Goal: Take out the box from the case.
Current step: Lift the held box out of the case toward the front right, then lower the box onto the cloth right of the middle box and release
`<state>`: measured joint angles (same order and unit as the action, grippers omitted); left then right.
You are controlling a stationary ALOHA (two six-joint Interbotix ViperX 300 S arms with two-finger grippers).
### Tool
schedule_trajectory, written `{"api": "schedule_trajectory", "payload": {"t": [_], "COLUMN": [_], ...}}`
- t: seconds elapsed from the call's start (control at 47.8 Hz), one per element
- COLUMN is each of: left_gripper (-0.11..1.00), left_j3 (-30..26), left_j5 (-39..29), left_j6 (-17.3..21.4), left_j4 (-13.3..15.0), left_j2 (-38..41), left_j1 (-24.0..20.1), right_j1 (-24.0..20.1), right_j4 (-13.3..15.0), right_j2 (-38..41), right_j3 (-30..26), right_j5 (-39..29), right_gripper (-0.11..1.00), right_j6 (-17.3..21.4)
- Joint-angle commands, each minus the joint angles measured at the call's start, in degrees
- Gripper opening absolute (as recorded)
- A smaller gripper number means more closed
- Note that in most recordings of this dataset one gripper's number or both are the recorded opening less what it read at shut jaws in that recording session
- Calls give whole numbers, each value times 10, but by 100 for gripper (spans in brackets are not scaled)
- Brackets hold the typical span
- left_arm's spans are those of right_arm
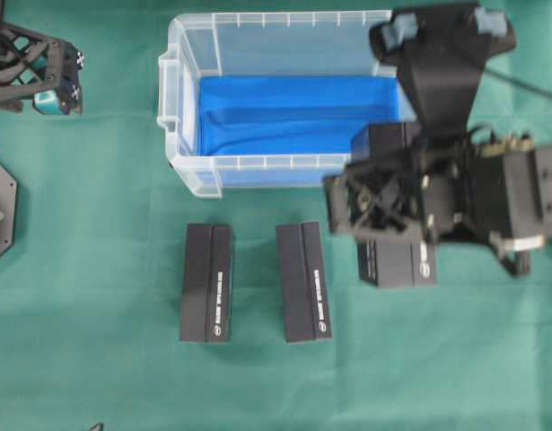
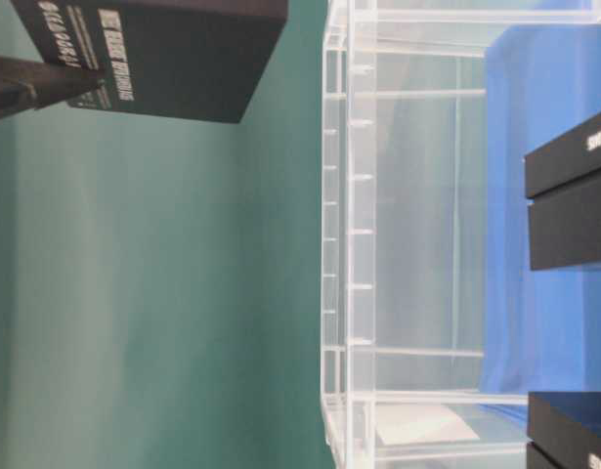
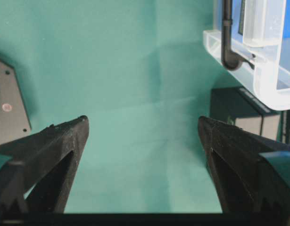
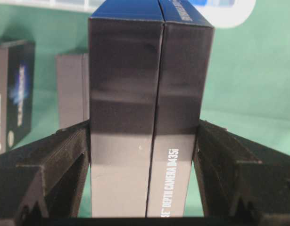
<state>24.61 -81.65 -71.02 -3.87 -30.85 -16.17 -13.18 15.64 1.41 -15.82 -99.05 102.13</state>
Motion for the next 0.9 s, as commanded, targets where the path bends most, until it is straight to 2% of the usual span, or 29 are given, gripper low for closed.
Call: {"api": "schedule_trajectory", "payload": {"t": [0.0,0.209,0.397,0.544,0.711,0.878], "left_gripper": [97,97,97,97,97,97], "left_j3": [-6,-6,-6,-5,-6,-6], "left_j5": [-1,-1,-1,-2,-2,-2], "left_j6": [1,1,1,1,1,2], "left_j4": [1,1,1,1,1,1], "left_j2": [-5,-5,-5,-5,-5,-5], "left_j1": [0,0,0,0,0,0], "right_j1": [-16,-26,-33,-47,-59,-65], "right_j4": [4,3,1,-3,-19,-33], "right_j2": [0,11,19,20,20,21], "right_j3": [-26,-30,-3,44,113,186], "right_j5": [-11,-26,-17,26,98,167], "right_gripper": [64,64,64,64,64,64], "right_j6": [6,11,20,55,95,117]}}
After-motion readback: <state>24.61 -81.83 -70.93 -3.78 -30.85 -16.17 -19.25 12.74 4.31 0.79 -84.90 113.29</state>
